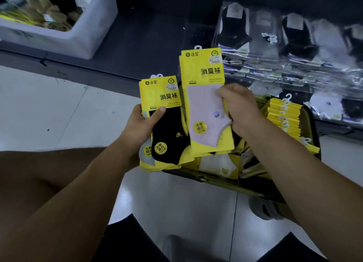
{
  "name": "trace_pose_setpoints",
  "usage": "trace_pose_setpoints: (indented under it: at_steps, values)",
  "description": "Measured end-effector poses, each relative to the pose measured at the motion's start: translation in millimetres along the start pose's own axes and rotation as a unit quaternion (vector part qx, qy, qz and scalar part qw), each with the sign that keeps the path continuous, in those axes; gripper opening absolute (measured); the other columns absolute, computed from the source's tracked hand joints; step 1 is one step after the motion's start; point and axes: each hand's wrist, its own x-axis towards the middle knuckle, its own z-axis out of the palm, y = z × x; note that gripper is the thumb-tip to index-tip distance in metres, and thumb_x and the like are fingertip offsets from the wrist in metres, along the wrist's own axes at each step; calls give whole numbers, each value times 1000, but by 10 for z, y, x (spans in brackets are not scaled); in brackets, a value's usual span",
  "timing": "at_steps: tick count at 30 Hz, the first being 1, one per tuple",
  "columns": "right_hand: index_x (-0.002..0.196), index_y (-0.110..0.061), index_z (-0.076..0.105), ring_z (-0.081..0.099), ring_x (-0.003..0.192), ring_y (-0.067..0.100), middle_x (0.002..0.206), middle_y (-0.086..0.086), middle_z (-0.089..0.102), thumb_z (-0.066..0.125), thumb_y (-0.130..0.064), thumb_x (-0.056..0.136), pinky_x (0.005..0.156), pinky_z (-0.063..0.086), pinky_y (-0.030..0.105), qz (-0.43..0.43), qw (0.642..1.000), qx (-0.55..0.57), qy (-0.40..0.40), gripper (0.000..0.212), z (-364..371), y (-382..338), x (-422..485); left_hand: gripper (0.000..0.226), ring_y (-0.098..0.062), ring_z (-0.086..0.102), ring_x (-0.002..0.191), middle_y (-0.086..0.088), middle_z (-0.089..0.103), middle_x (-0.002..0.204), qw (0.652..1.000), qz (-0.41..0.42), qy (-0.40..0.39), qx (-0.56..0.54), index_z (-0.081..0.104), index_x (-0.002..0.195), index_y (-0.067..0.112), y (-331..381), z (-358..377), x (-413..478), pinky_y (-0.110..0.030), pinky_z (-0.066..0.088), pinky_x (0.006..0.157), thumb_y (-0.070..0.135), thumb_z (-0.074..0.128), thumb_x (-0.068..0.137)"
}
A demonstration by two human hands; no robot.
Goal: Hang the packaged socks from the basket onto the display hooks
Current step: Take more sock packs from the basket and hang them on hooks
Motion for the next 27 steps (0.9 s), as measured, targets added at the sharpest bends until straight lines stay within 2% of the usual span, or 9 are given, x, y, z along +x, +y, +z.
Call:
trace_pose_setpoints:
  at_steps: [3,6,8,11,14,17,19,22,27]
  values:
    - [75,-14,61,62,74,24,81,11,67,71,-10,87,69,48,36,64,992,67,-85,16,221,34,-99,61,-19,80,101,-3,80,119,998,19,18,55,65,128,20,54,33,-21,-36,65,76,69,70,90]
    - [79,-14,62,56,71,19,82,8,64,75,-16,87,59,44,30,42,993,-32,-102,15,377,209,-162,77,-23,78,110,-1,79,122,998,12,-4,62,69,129,23,115,82,-55,-41,64,85,84,56,83]
    - [88,-10,66,56,67,16,84,6,65,76,-24,87,51,46,28,22,990,-80,-114,18,416,314,-158,72,-29,78,111,-6,78,127,999,-7,-31,-15,68,133,20,126,103,-84,-44,66,83,73,72,84]
    - [94,-10,71,59,59,13,79,2,66,75,-33,88,49,49,26,16,988,-85,-128,24,407,435,-46,65,-40,74,117,-13,75,132,996,-10,-59,-59,63,138,17,88,95,-74,-62,59,98,41,90,84]
    - [85,-20,72,65,64,12,77,-5,71,67,-33,94,56,51,31,31,989,-115,-83,16,247,653,213,66,-37,77,113,-7,77,128,997,-35,-29,-62,63,134,25,67,46,-46,-63,60,94,42,94,79]
    - [96,-20,73,68,98,23,102,1,73,64,-22,95,81,55,34,19,950,-308,-53,9,-38,996,573,59,-37,76,113,-7,77,129,997,-36,-38,-62,64,135,24,54,26,-40,-58,62,91,39,91,84]
    - [119,-12,70,63,113,29,125,9,68,66,-24,95,95,52,38,40,916,-396,-53,27,-177,1189,757,59,-36,77,113,-7,77,129,997,-35,-40,-58,64,134,24,45,30,-21,-53,64,86,38,91,84]
    - [136,-13,60,62,115,34,132,14,64,68,-33,94,92,53,39,44,881,-467,-58,47,-236,1357,917,56,-35,77,112,-7,77,129,997,-37,-38,-50,65,132,25,40,24,21,-45,66,81,38,91,84]
    - [142,-18,53,44,131,36,137,15,58,69,-39,92,96,47,39,2,820,-566,-83,56,-150,1521,1094,52,-35,76,114,-8,76,130,997,-41,-38,-47,66,130,25,44,22,60,-45,65,83,37,90,86]
